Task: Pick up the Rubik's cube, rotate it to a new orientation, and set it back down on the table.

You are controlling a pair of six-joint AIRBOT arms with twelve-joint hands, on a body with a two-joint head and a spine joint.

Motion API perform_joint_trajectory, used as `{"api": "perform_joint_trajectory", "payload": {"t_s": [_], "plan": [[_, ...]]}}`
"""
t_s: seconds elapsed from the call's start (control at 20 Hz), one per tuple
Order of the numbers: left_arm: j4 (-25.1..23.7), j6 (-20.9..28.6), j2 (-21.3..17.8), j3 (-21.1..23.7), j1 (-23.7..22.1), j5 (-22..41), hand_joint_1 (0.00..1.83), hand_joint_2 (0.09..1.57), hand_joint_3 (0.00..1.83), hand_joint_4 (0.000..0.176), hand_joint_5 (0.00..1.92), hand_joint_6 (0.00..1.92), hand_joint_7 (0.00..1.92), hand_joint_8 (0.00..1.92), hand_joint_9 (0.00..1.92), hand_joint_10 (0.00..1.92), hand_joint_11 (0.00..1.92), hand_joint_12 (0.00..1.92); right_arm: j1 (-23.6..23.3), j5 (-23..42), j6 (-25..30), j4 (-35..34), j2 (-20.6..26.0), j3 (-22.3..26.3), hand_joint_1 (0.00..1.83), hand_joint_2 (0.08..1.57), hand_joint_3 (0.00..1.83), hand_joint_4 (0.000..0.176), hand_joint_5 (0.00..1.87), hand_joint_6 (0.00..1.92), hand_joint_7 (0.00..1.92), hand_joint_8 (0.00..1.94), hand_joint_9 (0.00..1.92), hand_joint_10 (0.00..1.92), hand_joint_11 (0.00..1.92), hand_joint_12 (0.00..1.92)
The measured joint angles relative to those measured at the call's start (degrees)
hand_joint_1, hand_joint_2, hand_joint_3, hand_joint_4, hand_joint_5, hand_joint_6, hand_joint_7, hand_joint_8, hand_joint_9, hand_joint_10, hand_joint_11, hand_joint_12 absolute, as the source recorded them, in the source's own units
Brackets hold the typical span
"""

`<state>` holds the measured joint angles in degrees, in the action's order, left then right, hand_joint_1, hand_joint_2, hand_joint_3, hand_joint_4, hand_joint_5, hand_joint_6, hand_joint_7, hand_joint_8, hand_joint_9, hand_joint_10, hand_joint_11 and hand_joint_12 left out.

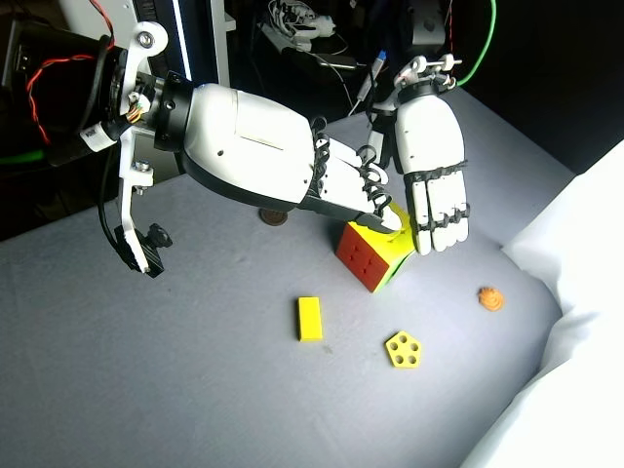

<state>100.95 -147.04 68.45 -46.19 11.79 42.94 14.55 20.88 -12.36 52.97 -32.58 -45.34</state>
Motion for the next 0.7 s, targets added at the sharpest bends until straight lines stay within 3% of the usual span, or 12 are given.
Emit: {"api": "perform_joint_trajectory", "payload": {"t_s": [0.05, 0.5, 0.55, 0.7], "plan": [[0.81, -0.39, 0.39, -0.42, 0.17, 0.63, 0.98, 1.08, 0.00, 0.034, 0.00, 0.00, 0.00, 0.00, 0.00, 0.00, 0.00, 0.00, 0.02, 0.02, -0.02, 0.00, 0.00, 0.00, 0.43, 1.25, 0.00, 0.000, 0.04, 0.00, 0.15, 0.00, 0.13, 0.00, 0.00, 0.19], [2.82, -1.46, 2.78, -1.97, 0.63, 3.06, 0.98, 1.05, 0.00, 0.039, 0.00, 0.00, 0.00, 0.00, 0.00, 0.00, 0.00, 0.00, 0.04, 0.31, -0.04, 0.00, -0.02, 0.00, 0.43, 1.25, 0.00, 0.000, 0.05, 0.00, 0.15, 0.00, 0.14, 0.01, 0.00, 0.16], [2.84, -1.49, 3.19, -2.12, 0.63, 3.15, 0.99, 1.05, 0.00, 0.039, 0.00, 0.00, 0.00, 0.00, 0.00, 0.00, 0.00, 0.00, 0.04, 0.33, -0.07, 0.02, -0.02, 0.00, 0.42, 1.25, 0.00, 0.000, 0.06, 0.00, 0.17, 0.00, 0.15, 0.01, 0.00, 0.28], [3.10, -1.51, 4.17, -2.97, 0.63, 3.15, 0.96, 1.06, 0.00, 0.042, 0.00, 0.00, 0.00, 0.00, 0.00, 0.00, 0.00, 0.00, 0.04, 0.42, -0.20, 0.00, 0.00, 0.00, 0.39, 1.26, 0.00, 0.000, 0.04, 0.00, 0.15, 0.00, 0.15, 0.00, 0.00, 0.32]]}}
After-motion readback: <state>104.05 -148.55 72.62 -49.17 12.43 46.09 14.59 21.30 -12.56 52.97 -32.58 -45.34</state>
